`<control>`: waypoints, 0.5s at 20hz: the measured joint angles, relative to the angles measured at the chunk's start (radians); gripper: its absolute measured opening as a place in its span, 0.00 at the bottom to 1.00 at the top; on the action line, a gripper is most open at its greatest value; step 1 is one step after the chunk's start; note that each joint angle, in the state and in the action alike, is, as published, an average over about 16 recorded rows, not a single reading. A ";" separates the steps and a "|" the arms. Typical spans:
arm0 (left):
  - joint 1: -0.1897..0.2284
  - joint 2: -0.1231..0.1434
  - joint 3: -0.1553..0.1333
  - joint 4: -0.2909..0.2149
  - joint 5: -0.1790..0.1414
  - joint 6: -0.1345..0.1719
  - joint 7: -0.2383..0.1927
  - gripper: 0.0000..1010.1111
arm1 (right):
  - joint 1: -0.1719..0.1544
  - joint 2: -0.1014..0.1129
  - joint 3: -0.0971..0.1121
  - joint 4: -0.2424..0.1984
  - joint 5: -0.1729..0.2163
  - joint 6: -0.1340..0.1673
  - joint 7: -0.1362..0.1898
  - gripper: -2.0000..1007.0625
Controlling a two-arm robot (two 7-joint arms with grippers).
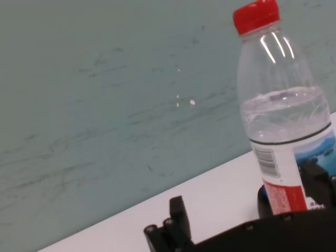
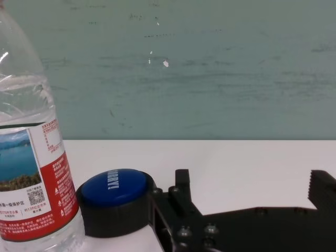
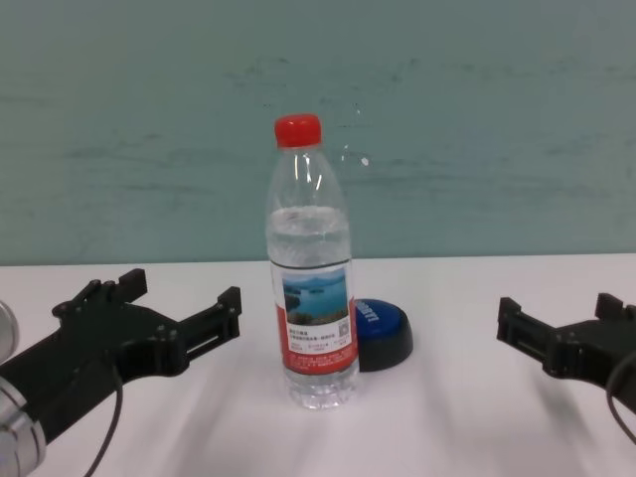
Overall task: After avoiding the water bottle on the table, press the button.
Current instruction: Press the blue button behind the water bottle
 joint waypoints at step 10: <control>-0.002 0.002 0.001 0.002 0.001 -0.003 -0.003 0.99 | -0.009 0.009 -0.001 -0.020 0.001 0.007 0.029 1.00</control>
